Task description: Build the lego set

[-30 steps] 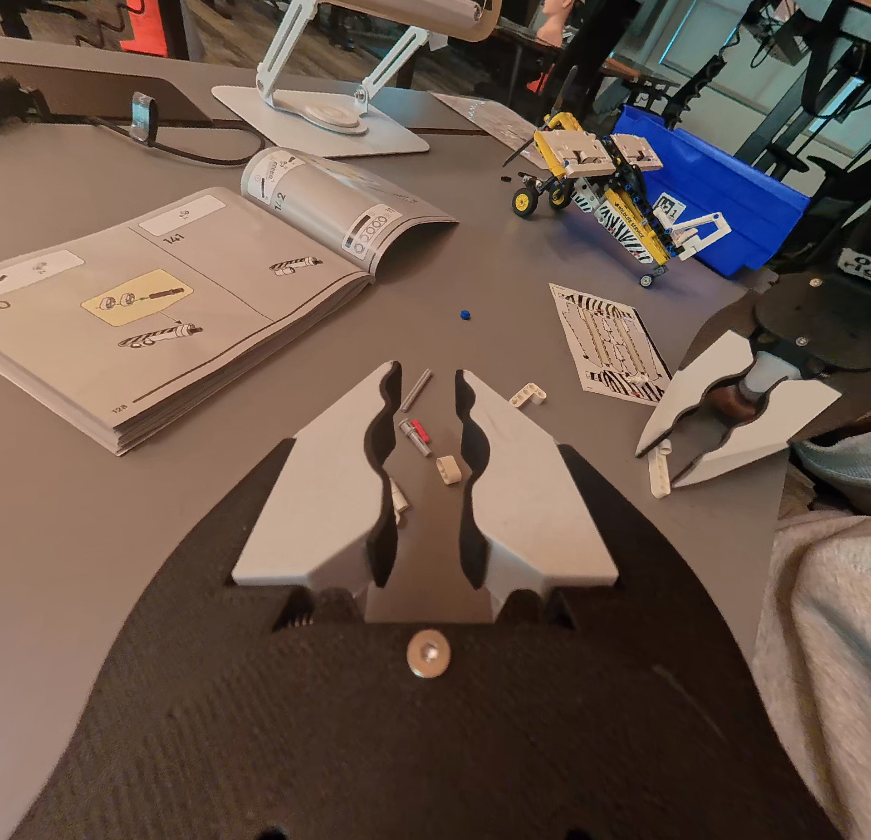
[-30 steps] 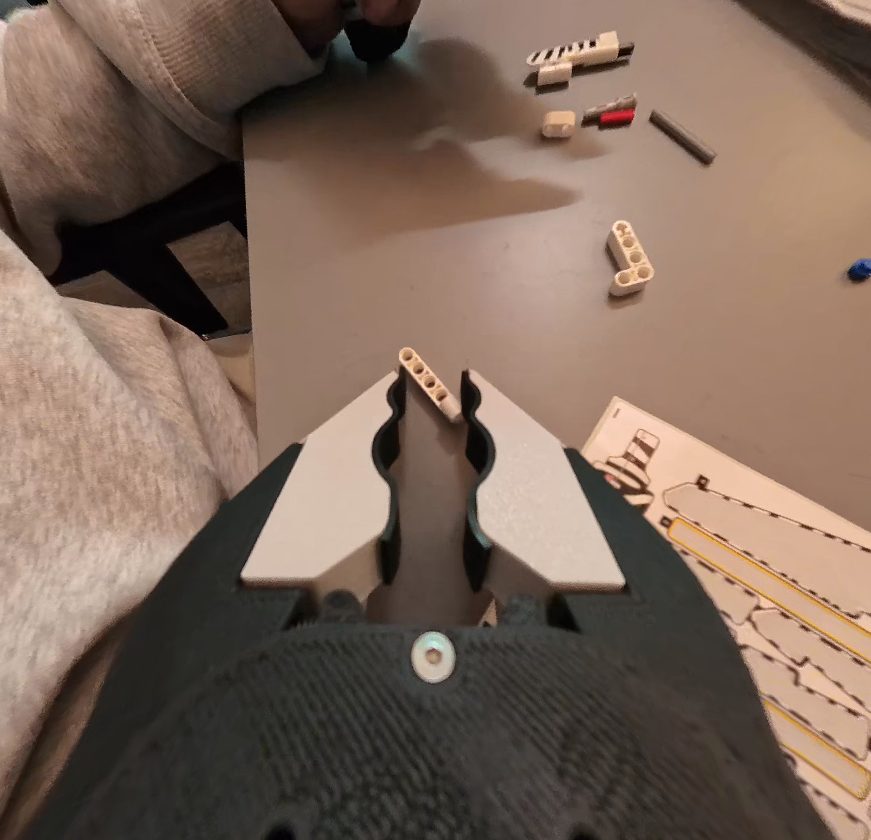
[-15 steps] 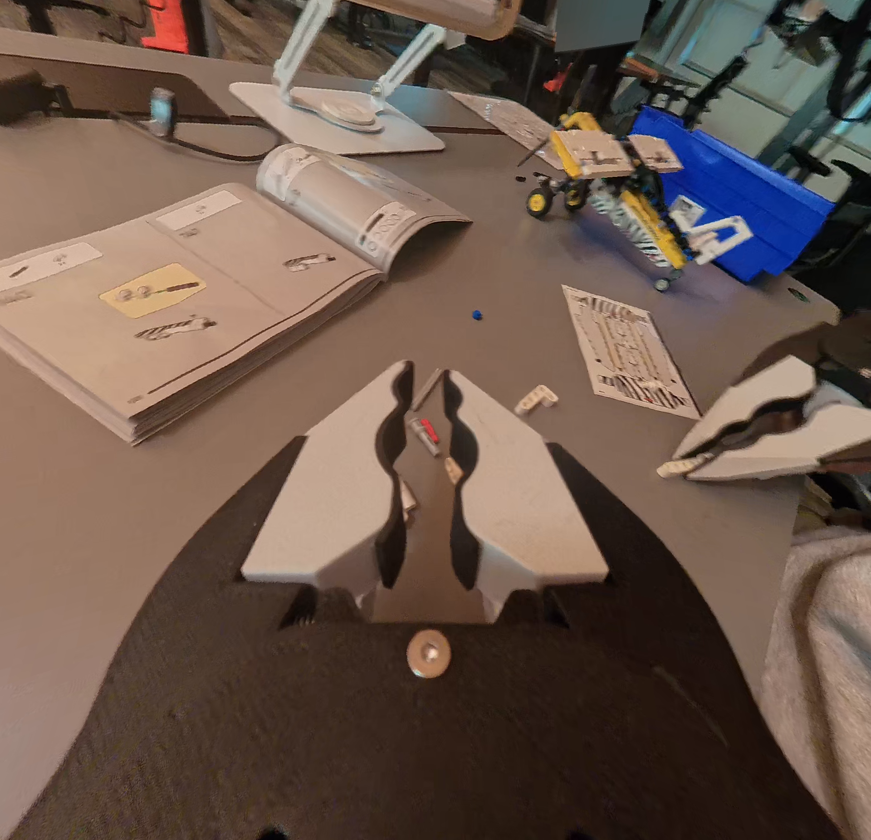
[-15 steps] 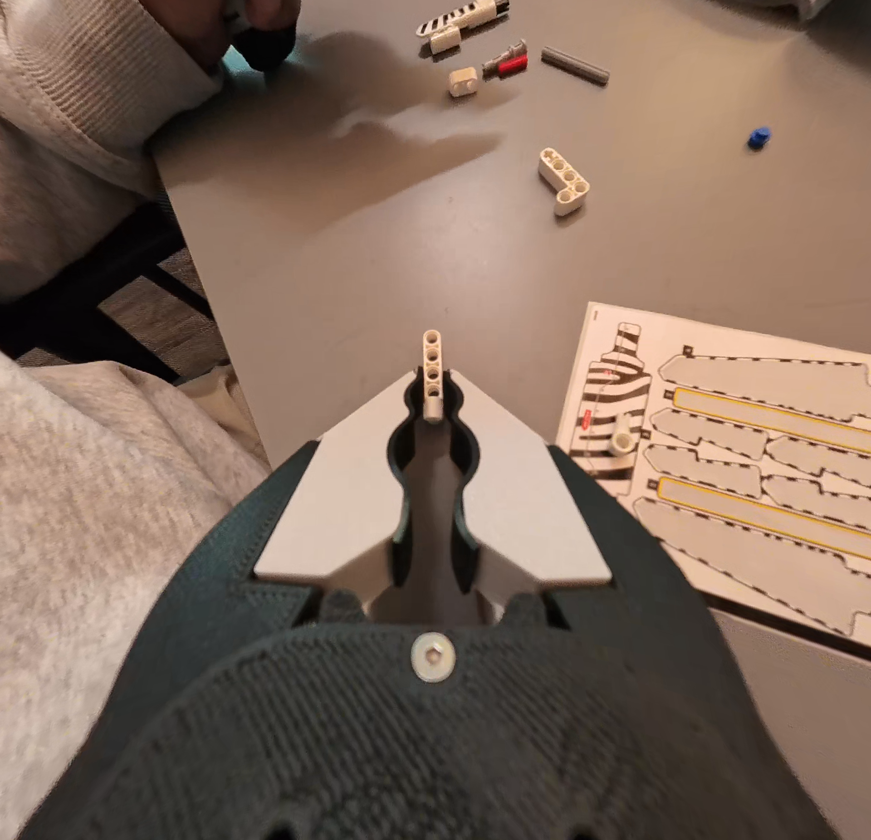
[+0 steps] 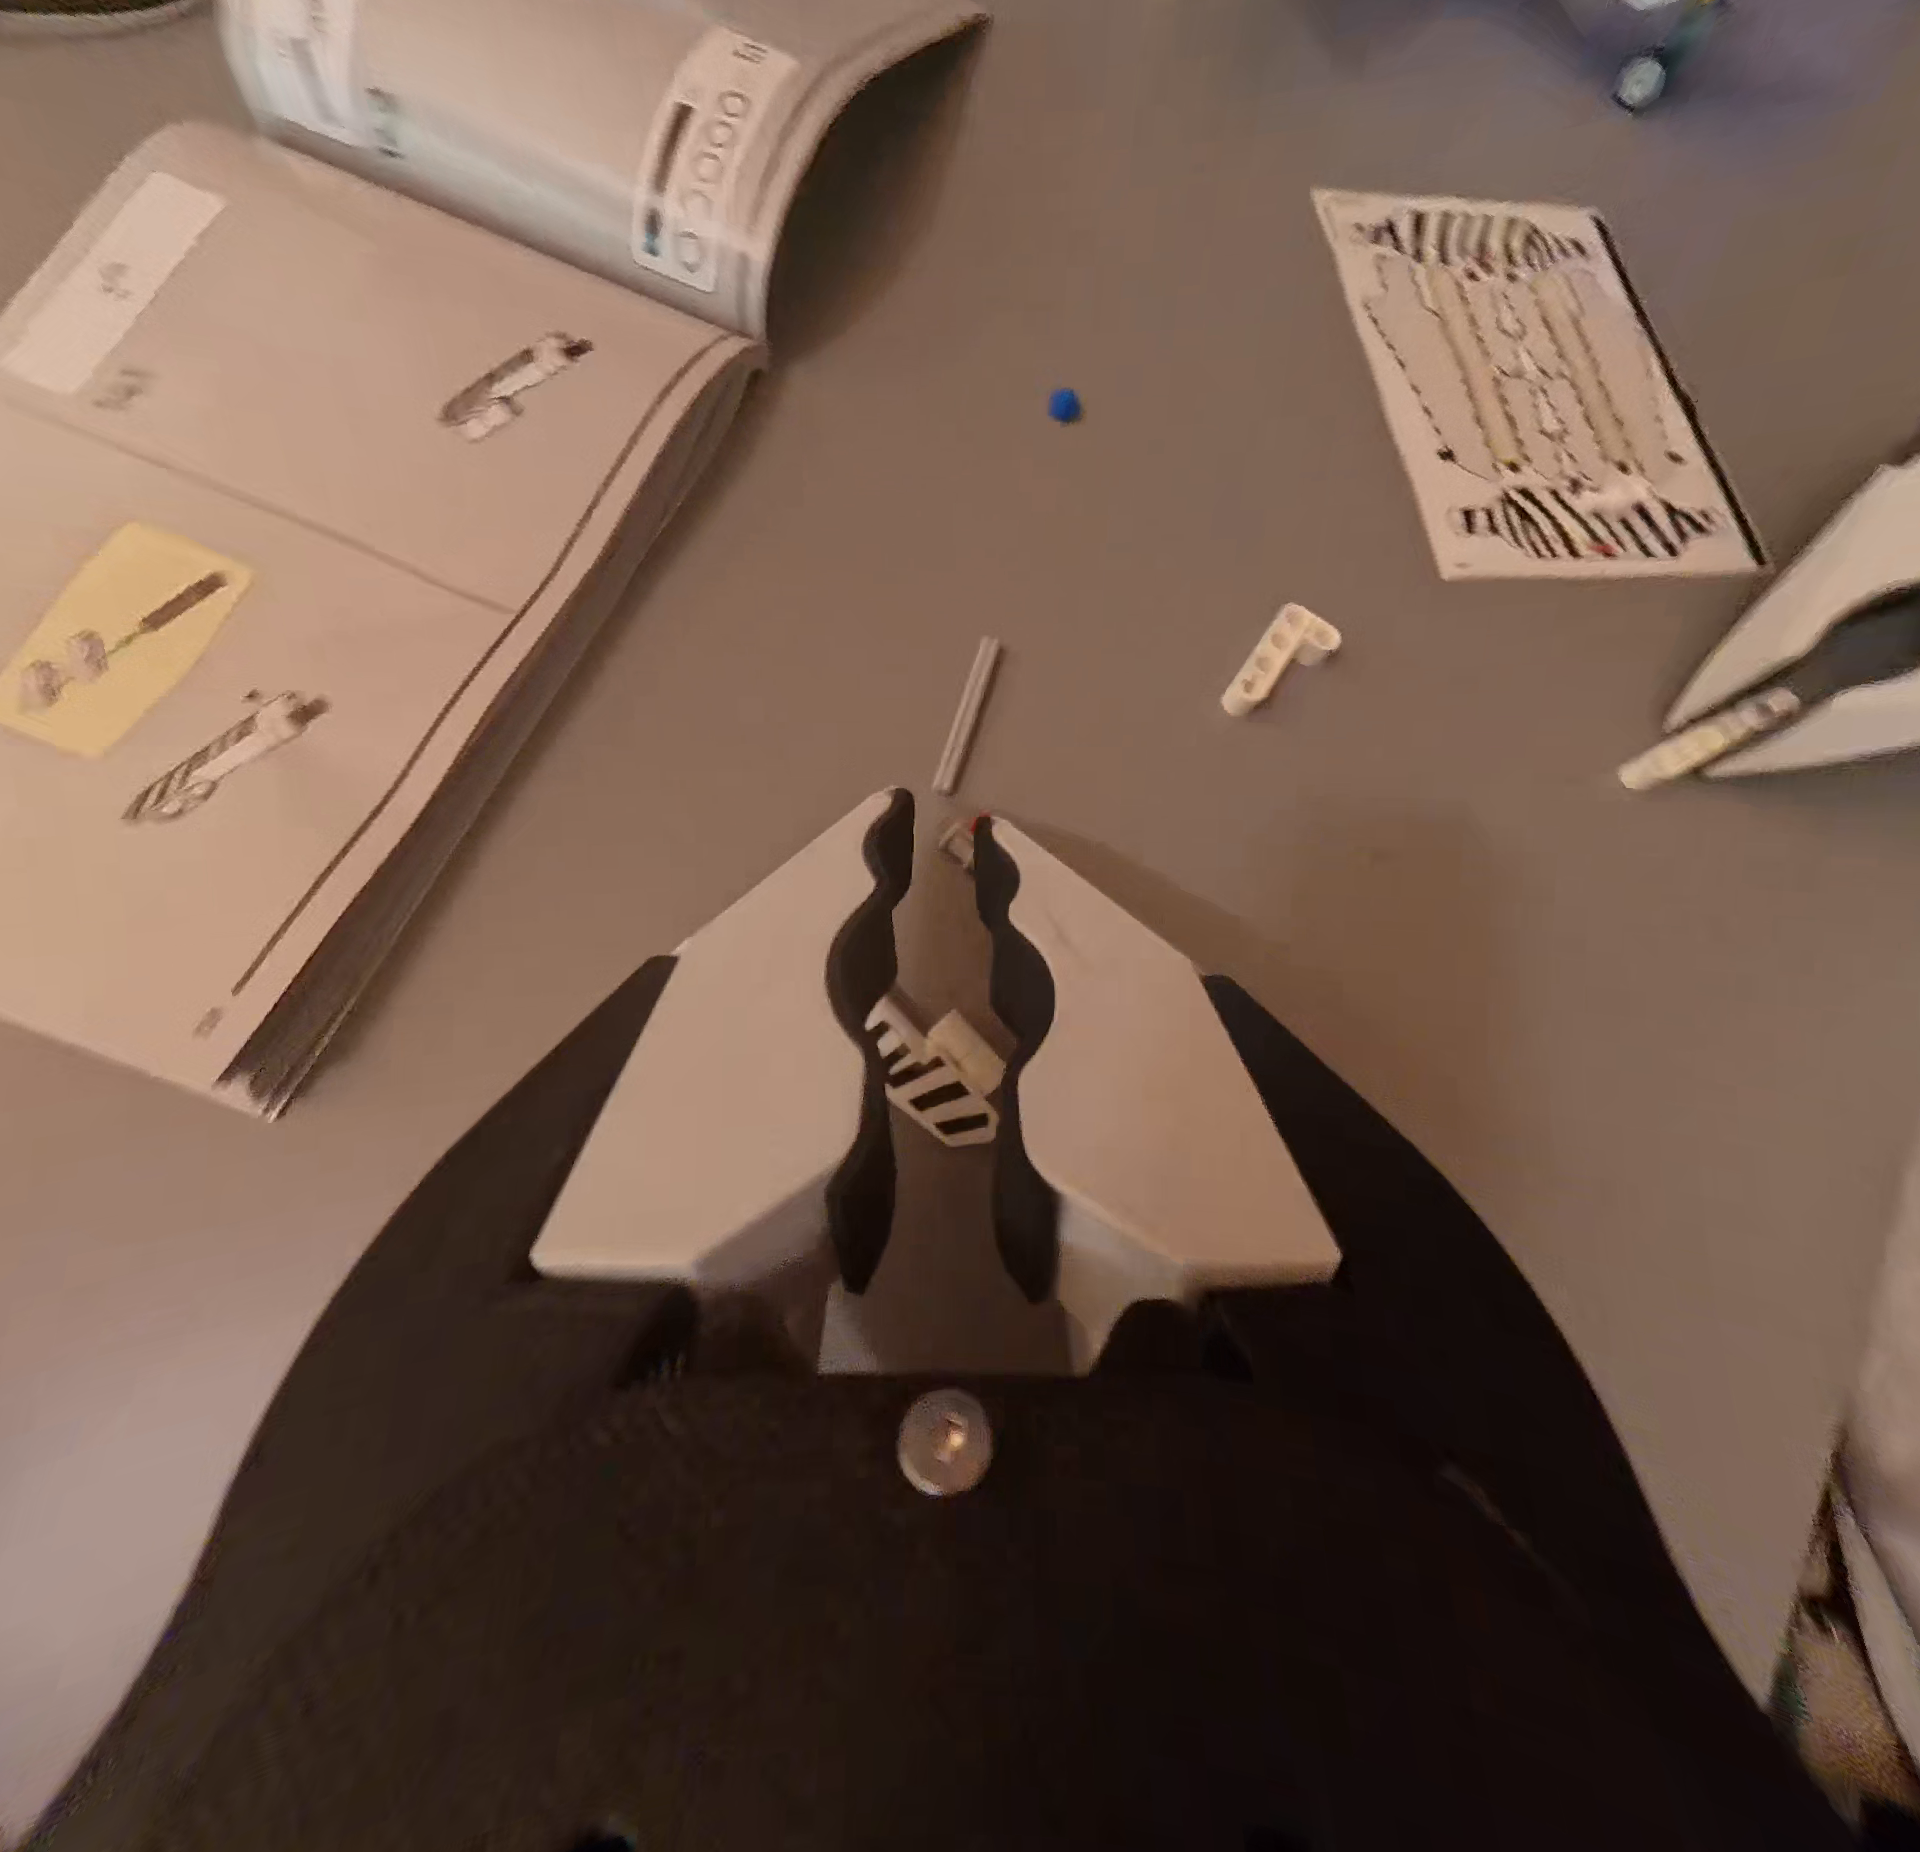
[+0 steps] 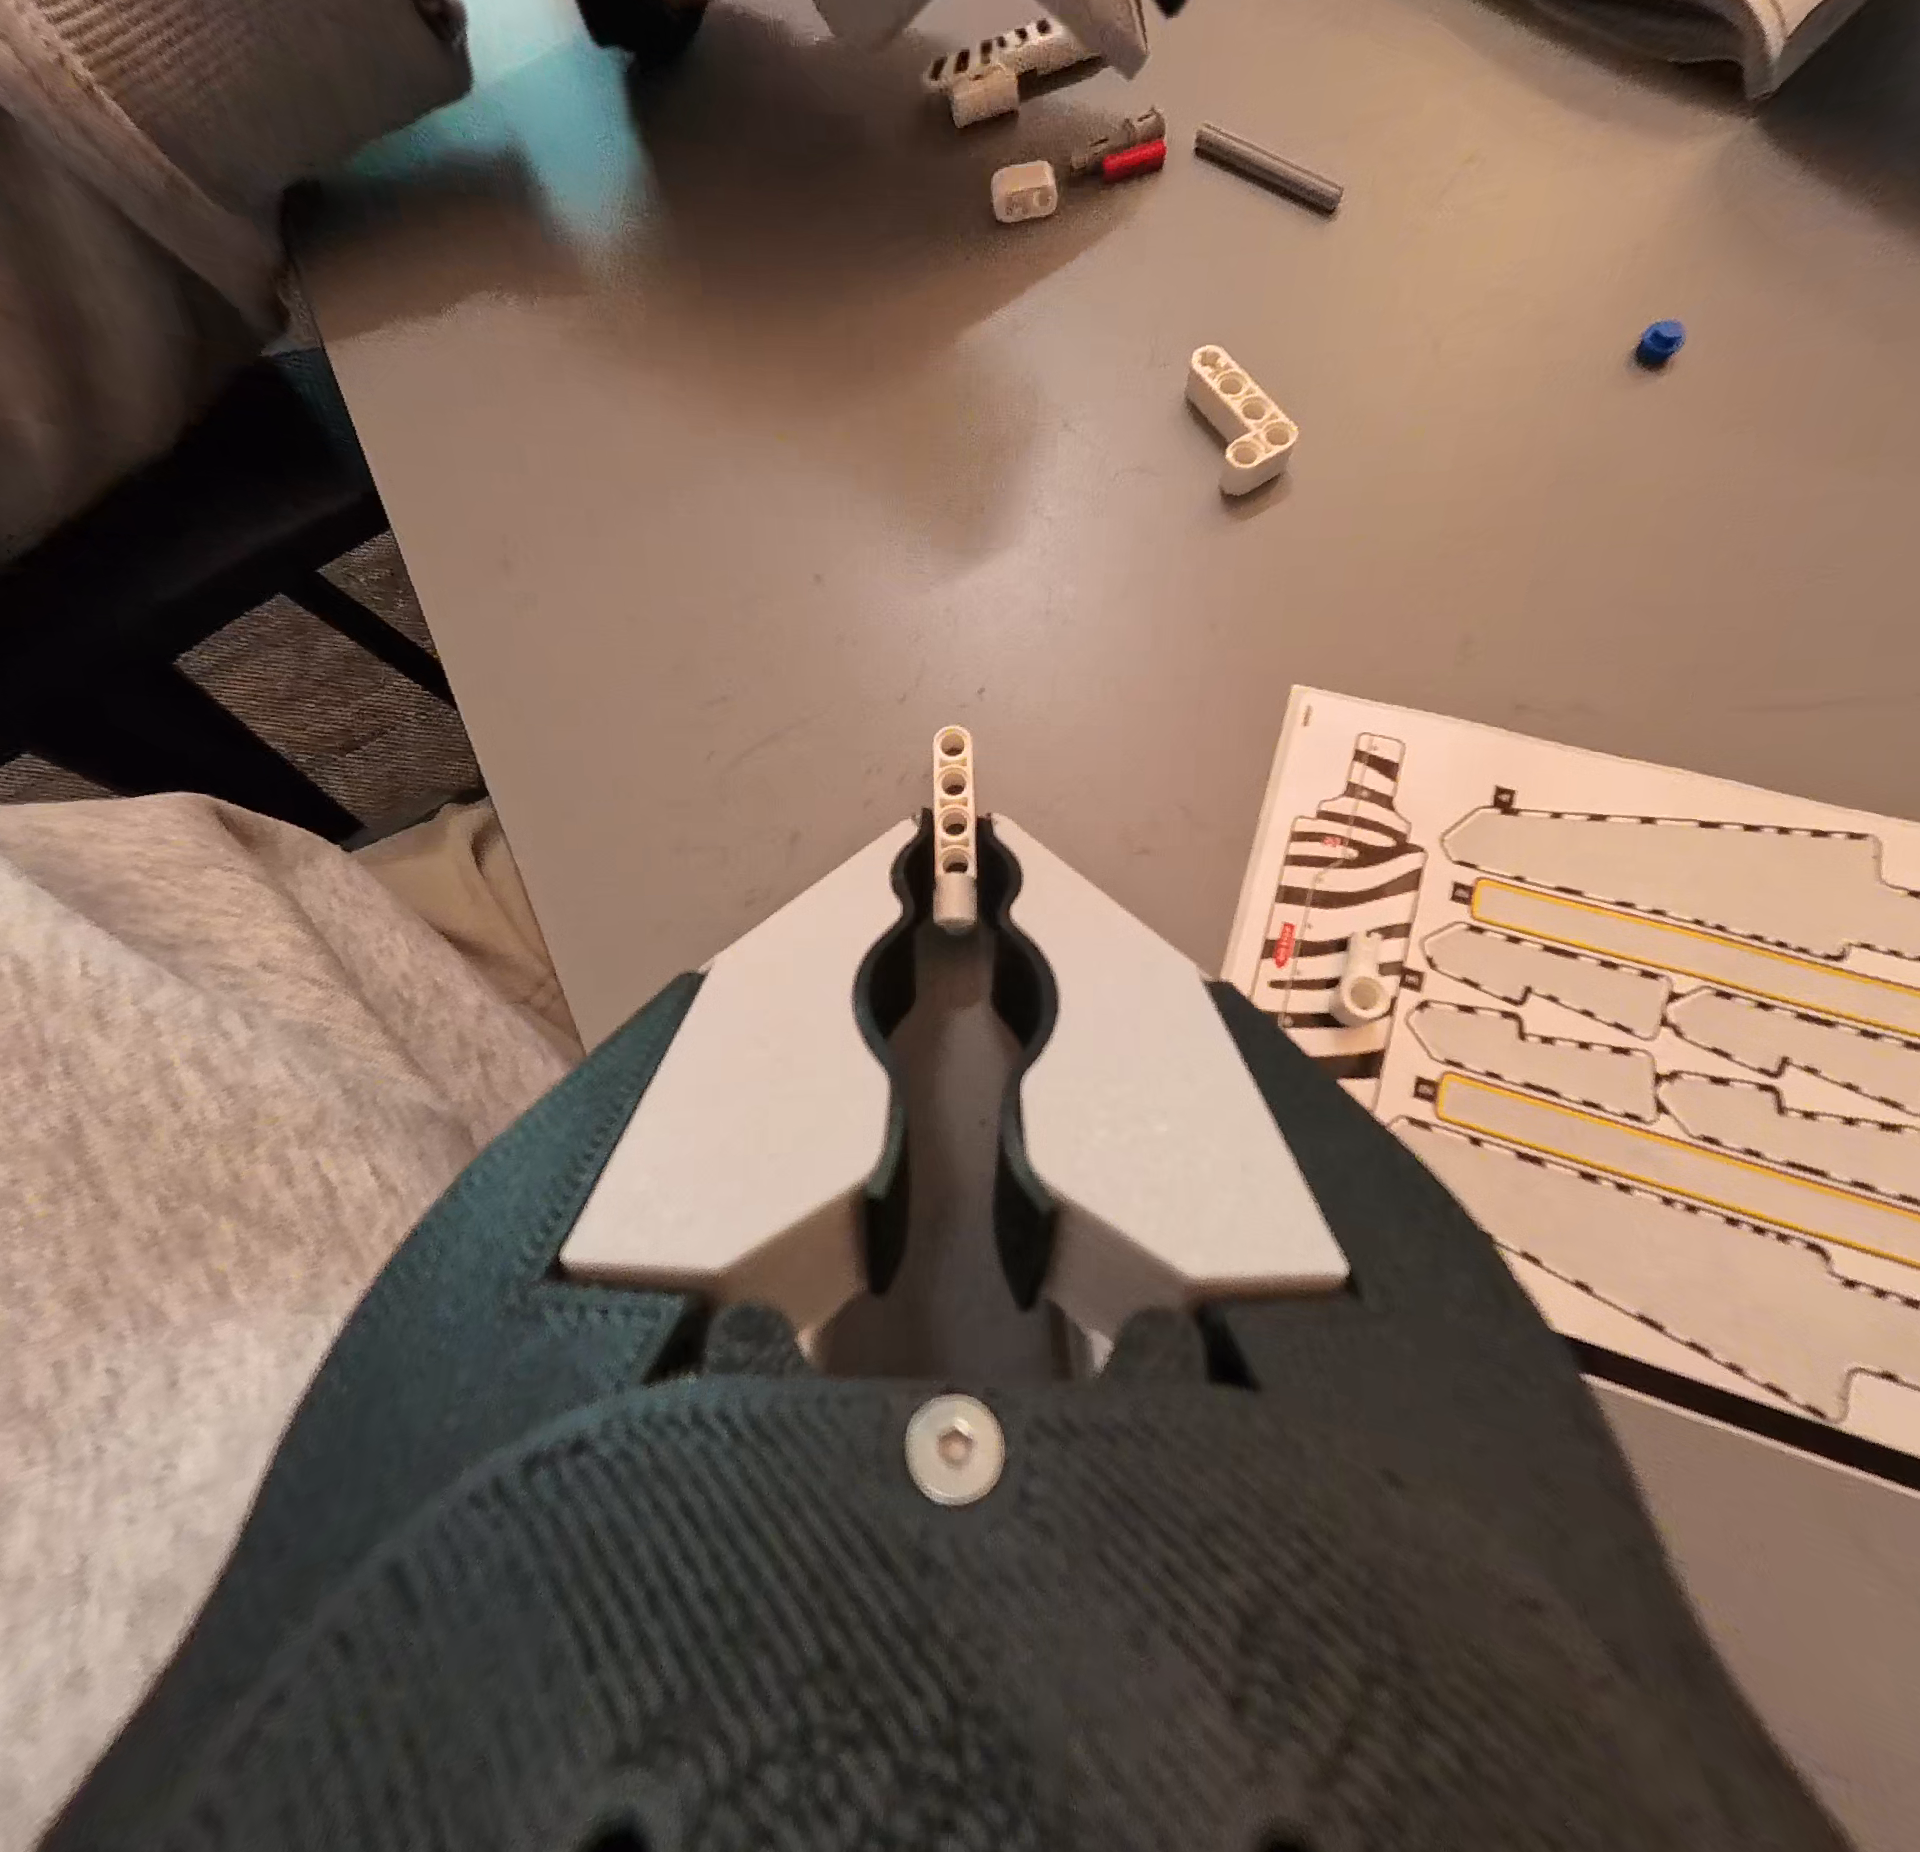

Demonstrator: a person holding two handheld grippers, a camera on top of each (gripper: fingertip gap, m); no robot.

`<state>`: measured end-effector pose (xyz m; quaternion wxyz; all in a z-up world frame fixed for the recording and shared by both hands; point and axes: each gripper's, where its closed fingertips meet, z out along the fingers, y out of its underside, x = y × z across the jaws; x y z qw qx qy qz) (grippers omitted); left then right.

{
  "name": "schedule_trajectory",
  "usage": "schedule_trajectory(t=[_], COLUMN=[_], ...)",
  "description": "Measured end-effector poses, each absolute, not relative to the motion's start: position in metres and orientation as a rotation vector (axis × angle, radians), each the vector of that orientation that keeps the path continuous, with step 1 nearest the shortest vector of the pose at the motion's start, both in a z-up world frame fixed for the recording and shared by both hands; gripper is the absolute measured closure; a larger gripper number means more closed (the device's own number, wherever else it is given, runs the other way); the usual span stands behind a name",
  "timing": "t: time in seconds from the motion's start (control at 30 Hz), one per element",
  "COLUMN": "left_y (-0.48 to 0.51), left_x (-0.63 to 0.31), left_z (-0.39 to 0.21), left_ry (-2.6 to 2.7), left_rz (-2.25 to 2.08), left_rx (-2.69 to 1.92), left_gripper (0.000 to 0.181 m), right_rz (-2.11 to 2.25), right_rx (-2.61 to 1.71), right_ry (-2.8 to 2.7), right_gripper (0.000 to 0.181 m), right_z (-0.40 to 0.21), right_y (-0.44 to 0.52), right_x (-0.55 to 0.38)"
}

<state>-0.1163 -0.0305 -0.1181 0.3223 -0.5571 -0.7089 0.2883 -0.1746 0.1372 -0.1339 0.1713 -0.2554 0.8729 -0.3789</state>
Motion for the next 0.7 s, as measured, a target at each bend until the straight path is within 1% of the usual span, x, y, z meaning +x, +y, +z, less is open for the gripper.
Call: schedule_trajectory(t=[0.13,0.23,0.6,0.63,0.7], left_y=[-0.020,-0.017,-0.002,-0.003,-0.003], left_x=[-0.118,-0.112,-0.099,-0.099,-0.098], left_z=[-0.123,-0.131,-0.125,-0.126,-0.123], left_ry=[-1.786,-1.809,-1.826,-1.833,-1.831], left_rz=[0.589,0.519,0.554,0.559,0.567], left_rx=[-1.581,-1.665,-1.674,-1.685,-1.676], left_gripper=[0.167,0.173,0.171,0.167,0.166], right_rz=[-1.076,-1.074,-1.067,-1.068,-1.071], right_rx=[-0.725,-0.722,-0.714,-0.715,-0.719], right_ry=[2.478,2.477,2.472,2.472,2.475], right_gripper=[0.175,0.175,0.175,0.175,0.175], right_z=[-0.134,-0.134,-0.134,-0.134,-0.134], right_y=[0.137,0.136,0.136,0.136,0.136], right_x=[-0.174,-0.174,-0.174,-0.174,-0.174])
